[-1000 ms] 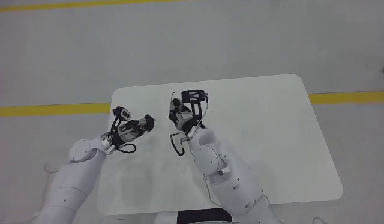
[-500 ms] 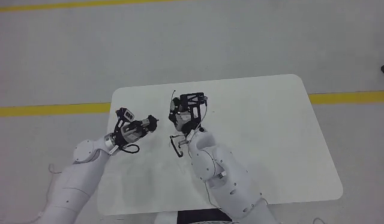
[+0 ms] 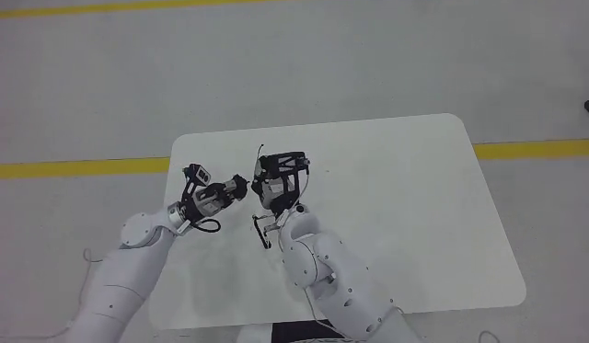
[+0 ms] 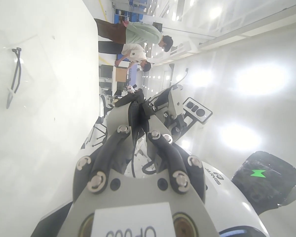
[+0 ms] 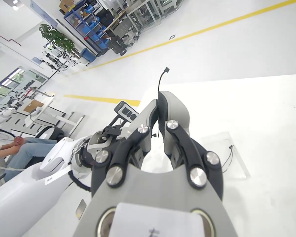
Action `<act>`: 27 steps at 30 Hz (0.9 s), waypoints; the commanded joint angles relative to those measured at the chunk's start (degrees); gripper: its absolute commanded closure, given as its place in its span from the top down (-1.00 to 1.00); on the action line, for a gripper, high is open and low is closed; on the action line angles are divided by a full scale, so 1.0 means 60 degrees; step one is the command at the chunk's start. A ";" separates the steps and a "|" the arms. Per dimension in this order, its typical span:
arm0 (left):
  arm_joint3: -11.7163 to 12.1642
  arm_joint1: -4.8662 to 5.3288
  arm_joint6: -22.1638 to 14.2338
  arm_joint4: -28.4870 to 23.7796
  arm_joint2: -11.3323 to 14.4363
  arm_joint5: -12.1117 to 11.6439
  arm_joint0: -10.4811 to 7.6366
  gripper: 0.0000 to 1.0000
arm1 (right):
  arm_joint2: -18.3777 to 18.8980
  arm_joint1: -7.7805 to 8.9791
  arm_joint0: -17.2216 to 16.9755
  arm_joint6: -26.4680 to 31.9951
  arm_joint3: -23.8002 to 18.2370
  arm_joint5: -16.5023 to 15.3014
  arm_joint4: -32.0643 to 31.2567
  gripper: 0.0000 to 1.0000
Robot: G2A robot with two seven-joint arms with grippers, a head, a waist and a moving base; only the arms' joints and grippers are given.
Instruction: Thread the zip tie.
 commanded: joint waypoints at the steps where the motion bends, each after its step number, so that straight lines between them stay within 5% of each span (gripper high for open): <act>1: 0.0001 0.0001 -0.0001 -0.0003 0.0000 0.0000 0.0000 -1.00 | 0.0000 0.0000 0.0000 -0.0001 0.0000 0.0000 0.0002 -1.00; 12: 0.0001 0.0001 -0.0001 -0.0003 0.0000 0.0000 0.0000 -1.00 | -0.0466 0.0058 0.0131 -0.0599 0.0262 0.0497 -0.0415 -1.00; 27: 0.0001 0.0001 -0.0001 -0.0003 0.0000 0.0000 0.0000 -1.00 | -0.0652 -0.0019 0.0316 -0.0864 0.0759 0.0497 -0.0295 -1.00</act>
